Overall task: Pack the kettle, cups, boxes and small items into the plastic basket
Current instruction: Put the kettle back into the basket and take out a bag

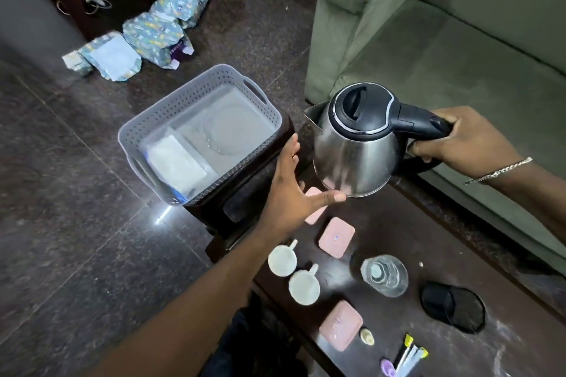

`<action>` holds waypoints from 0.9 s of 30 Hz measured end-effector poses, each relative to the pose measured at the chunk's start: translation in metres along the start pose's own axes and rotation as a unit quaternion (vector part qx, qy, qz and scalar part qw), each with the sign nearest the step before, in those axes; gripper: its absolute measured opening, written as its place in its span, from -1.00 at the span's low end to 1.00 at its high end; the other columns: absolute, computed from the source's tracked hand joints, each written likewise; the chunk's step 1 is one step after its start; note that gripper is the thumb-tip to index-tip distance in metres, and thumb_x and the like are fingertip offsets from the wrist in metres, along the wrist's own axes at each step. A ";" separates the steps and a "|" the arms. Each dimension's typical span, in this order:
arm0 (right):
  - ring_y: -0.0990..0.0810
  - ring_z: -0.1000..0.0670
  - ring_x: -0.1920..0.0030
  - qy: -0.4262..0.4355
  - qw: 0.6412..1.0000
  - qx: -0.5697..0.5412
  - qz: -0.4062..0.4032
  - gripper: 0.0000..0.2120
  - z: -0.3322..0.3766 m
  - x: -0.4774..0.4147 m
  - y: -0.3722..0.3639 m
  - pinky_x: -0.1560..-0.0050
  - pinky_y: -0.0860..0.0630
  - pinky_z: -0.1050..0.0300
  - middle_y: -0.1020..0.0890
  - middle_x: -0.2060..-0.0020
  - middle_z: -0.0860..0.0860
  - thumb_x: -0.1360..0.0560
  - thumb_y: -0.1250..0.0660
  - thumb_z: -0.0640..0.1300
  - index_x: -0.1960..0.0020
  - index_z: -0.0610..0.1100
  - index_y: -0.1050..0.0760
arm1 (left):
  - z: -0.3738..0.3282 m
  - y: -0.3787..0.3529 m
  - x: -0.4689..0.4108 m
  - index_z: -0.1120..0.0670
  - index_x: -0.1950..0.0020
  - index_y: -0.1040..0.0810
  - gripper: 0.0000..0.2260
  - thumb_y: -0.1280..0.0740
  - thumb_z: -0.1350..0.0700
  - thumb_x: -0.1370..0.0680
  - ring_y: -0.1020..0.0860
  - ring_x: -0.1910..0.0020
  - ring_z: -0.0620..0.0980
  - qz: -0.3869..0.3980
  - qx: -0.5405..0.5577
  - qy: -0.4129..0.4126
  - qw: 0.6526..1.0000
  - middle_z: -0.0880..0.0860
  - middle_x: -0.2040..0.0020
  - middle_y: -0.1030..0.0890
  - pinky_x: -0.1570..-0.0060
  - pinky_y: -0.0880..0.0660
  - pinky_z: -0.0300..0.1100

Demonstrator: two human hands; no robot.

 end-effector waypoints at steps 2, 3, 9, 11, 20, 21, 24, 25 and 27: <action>-0.49 0.07 0.48 0.007 1.000 -0.002 0.000 -0.86 0.014 -0.013 -0.008 0.30 -0.51 0.09 -0.54 0.54 0.02 -0.34 -0.49 -0.35 0.24 -0.21 -0.54 | -0.014 0.017 -0.017 -0.31 -0.64 -0.04 0.20 -0.70 -0.27 -0.17 -0.24 -0.57 -0.28 -0.003 -0.015 -0.024 1.000 -0.23 -0.63 -0.20 -0.45 -0.41 0.08; -0.49 0.05 0.47 0.013 1.000 -0.003 0.000 -0.85 0.022 -0.020 -0.012 0.27 -0.50 0.05 -0.54 0.53 0.02 -0.33 -0.50 -0.34 0.25 -0.20 -0.54 | -0.021 0.026 -0.026 -0.26 -0.65 -0.04 0.20 -0.71 -0.24 -0.19 -0.24 -0.57 -0.27 -0.003 -0.025 -0.035 0.999 -0.20 -0.63 -0.20 -0.47 -0.40 0.07; -0.48 0.09 0.46 0.049 0.998 -0.043 0.007 -0.84 0.073 -0.063 -0.042 0.32 -0.48 0.06 -0.54 0.51 0.03 -0.30 -0.49 -0.35 0.27 -0.18 -0.52 | -0.043 0.078 -0.061 -0.11 -0.66 -0.09 0.13 -0.72 -0.08 -0.26 -0.38 -0.52 -0.11 -0.005 -0.057 -0.060 0.997 -0.09 -0.56 -0.36 -0.40 -0.50 0.11; -0.49 0.08 0.45 0.063 0.996 -0.054 0.015 -0.85 0.090 -0.080 -0.052 0.31 -0.48 0.07 -0.55 0.49 0.00 -0.30 -0.47 -0.36 0.25 -0.19 -0.54 | -0.047 0.099 -0.072 -0.09 -0.66 -0.09 0.15 -0.73 -0.05 -0.26 -0.37 -0.53 -0.11 -0.015 -0.051 -0.060 0.997 -0.09 -0.57 -0.35 -0.40 -0.50 0.10; -0.47 0.15 0.33 0.104 0.985 -0.127 0.052 -0.84 0.134 -0.148 -0.117 0.29 -0.42 0.17 -0.55 0.35 0.03 -0.32 -0.46 -0.40 0.12 -0.26 -0.61 | -0.036 0.188 -0.119 -0.18 -0.62 -0.18 0.09 -0.73 0.02 -0.24 -0.43 -0.47 -0.15 -0.039 -0.034 -0.055 0.997 -0.21 -0.48 -0.43 -0.28 -0.54 -0.06; -0.48 0.17 0.31 0.105 0.983 -0.139 0.059 -0.82 0.134 -0.155 -0.126 0.28 -0.44 0.19 -0.55 0.34 0.08 -0.32 -0.47 -0.39 0.12 -0.19 -0.63 | -0.030 0.195 -0.122 -0.20 -0.62 -0.17 0.09 -0.74 0.03 -0.24 -0.43 -0.47 -0.16 -0.041 -0.034 -0.050 0.997 -0.21 -0.49 -0.43 -0.28 -0.54 -0.06; -0.50 0.24 0.27 0.109 0.978 -0.152 0.089 -0.66 0.134 -0.172 -0.154 0.22 -0.48 0.28 -0.58 0.34 0.22 -0.29 -0.47 -0.32 0.16 0.13 -0.68 | -0.013 0.213 -0.130 -0.23 -0.63 -0.15 0.11 -0.74 0.02 -0.24 -0.42 -0.48 -0.18 -0.042 -0.035 -0.037 0.998 -0.20 -0.52 -0.40 -0.25 -0.54 -0.10; -0.51 0.24 0.25 0.110 0.977 -0.154 0.098 -0.63 0.132 -0.177 -0.163 0.19 -0.49 0.27 -0.60 0.32 0.23 -0.28 -0.46 -0.32 0.13 0.16 -0.69 | -0.006 0.216 -0.132 -0.22 -0.63 -0.16 0.11 -0.74 0.04 -0.24 -0.41 -0.48 -0.17 -0.039 -0.035 -0.036 0.998 -0.19 -0.52 -0.39 -0.25 -0.54 -0.11; -0.52 0.20 0.19 0.105 0.976 -0.154 0.109 -0.68 0.123 -0.186 -0.178 0.14 -0.49 0.16 -0.61 0.24 0.17 -0.29 -0.48 -0.30 0.03 0.02 -0.70 | 0.009 0.220 -0.135 -0.17 -0.63 -0.16 0.10 -0.74 0.07 -0.25 -0.41 -0.49 -0.12 -0.035 -0.034 -0.034 0.998 -0.17 -0.52 -0.38 -0.27 -0.55 -0.08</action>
Point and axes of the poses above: each hand's wrist, its own x-axis away from the middle knuckle, its own y-axis out of the back of the hand, z = x × y, the point moved 5 cm from there along -x, towards the middle knuckle
